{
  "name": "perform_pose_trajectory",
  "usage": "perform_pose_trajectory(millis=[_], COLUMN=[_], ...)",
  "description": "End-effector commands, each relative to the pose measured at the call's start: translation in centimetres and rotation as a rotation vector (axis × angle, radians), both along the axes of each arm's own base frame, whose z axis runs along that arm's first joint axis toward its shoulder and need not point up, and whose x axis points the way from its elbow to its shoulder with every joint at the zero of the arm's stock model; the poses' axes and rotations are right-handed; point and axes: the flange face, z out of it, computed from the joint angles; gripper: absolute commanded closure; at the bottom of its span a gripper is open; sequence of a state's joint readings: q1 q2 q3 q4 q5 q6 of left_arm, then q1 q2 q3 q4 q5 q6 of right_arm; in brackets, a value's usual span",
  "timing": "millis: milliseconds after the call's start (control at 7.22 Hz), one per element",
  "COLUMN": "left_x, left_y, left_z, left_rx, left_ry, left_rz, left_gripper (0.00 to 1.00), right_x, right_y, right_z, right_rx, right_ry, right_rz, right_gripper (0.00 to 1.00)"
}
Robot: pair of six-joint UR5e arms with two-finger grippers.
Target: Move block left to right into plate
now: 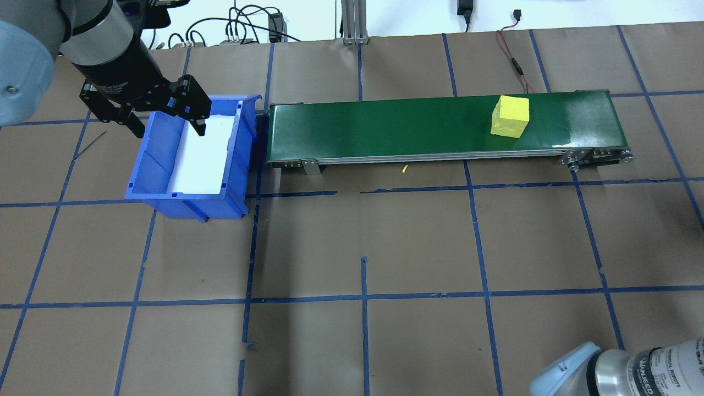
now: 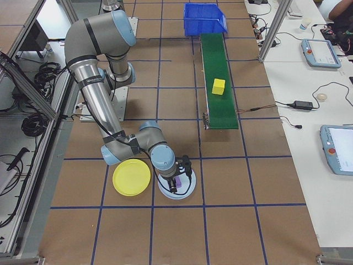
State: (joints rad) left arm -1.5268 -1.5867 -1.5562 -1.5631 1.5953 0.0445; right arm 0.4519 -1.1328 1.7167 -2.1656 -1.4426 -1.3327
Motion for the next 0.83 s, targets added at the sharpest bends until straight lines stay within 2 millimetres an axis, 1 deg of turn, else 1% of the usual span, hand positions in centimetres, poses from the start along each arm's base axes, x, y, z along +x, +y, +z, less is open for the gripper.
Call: perform_pose_trajectory(millis=[0, 138, 277, 415, 554, 692], left_x=[-0.1, -0.1, -0.1, -0.1, -0.1, -0.1], left_y=[0.1, 0.1, 0.1, 0.1, 0.1, 0.1], left_z=[-0.2, -0.1, 0.0, -0.1, -0.2, -0.4], left_rx=[0.003, 0.002, -0.003, -0.004, -0.003, 0.003], left_ry=[0.0, 0.0, 0.0, 0.0, 0.0, 0.0], left_rz=[-0.001, -0.001, -0.001, -0.001, -0.001, -0.001], left_gripper=[0.0, 0.0, 0.0, 0.0, 0.0, 0.0], right_x=[4.3, 9.1, 13.1, 17.3, 21.2, 25.3], right_y=[-3.6, -7.4, -10.3, -13.7, -16.5, -19.8], right_z=[3.7, 6.8, 8.5, 10.2, 11.5, 12.3], right_rx=[-0.072, -0.085, -0.07, -0.076, -0.088, -0.097], right_ry=[-0.024, -0.01, -0.047, -0.052, -0.066, -0.08], right_rz=[0.03, 0.035, -0.045, -0.086, -0.152, -0.181], right_gripper=[0.0, 0.0, 0.0, 0.0, 0.0, 0.0])
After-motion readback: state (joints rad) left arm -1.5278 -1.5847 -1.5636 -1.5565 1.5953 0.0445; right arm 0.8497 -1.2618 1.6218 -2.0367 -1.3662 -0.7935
